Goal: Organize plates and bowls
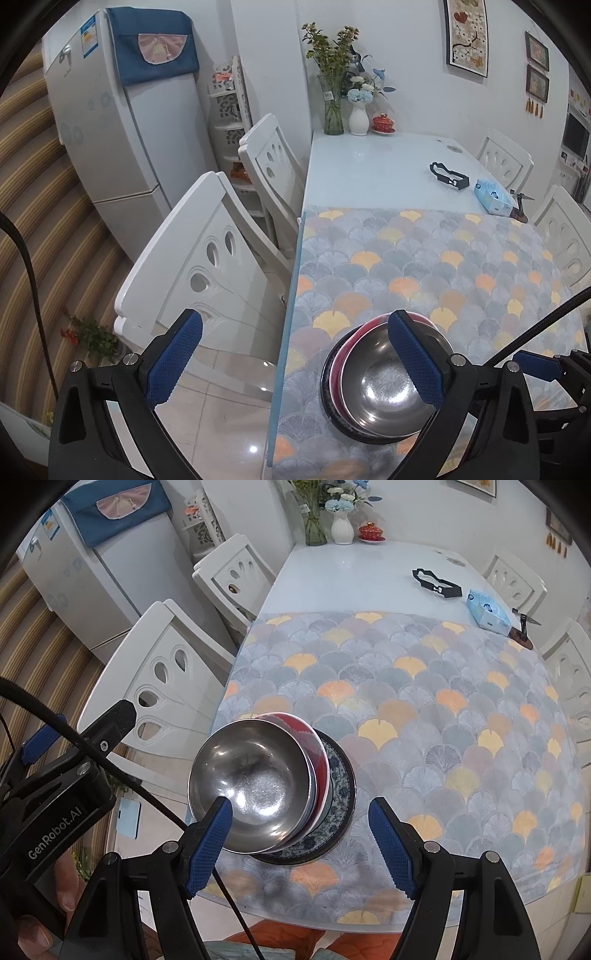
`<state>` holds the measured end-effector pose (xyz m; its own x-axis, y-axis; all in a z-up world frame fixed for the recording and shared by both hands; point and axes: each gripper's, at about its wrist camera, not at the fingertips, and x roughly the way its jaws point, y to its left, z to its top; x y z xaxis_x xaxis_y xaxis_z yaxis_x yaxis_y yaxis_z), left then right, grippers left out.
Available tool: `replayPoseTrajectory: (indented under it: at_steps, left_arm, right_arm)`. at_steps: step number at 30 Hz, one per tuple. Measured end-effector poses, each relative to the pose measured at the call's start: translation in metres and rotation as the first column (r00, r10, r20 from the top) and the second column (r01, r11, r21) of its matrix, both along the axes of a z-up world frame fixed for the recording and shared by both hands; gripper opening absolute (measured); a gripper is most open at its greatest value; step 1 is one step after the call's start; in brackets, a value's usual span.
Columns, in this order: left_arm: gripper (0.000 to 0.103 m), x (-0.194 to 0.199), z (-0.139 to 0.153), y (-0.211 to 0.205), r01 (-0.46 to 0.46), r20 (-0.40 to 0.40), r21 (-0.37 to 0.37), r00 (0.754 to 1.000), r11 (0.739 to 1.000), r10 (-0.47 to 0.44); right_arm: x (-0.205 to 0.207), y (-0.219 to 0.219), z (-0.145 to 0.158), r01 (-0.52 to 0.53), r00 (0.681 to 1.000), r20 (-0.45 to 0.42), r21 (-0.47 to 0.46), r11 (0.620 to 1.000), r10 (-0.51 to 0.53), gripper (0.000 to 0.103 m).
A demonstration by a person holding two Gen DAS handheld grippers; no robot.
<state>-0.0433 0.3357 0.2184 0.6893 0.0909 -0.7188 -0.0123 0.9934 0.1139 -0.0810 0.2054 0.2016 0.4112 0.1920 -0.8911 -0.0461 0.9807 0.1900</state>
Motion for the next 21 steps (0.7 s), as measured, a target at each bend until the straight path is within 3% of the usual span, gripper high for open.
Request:
replayPoseTrajectory:
  at_steps: [15, 21]
  left_arm:
    - [0.101, 0.008, -0.004, -0.005, 0.009, -0.019, -0.014, 1.0, 1.0, -0.009]
    - [0.101, 0.004, -0.004, -0.011, 0.018, 0.012, 0.012, 1.0, 1.0, -0.018]
  right_arm:
    - [0.004, -0.001, -0.002, 0.001, 1.0, -0.008, 0.001, 1.0, -0.001, 0.074]
    - [0.006, -0.008, -0.005, 0.006, 1.0, -0.011, 0.003, 1.0, -0.006, 0.074]
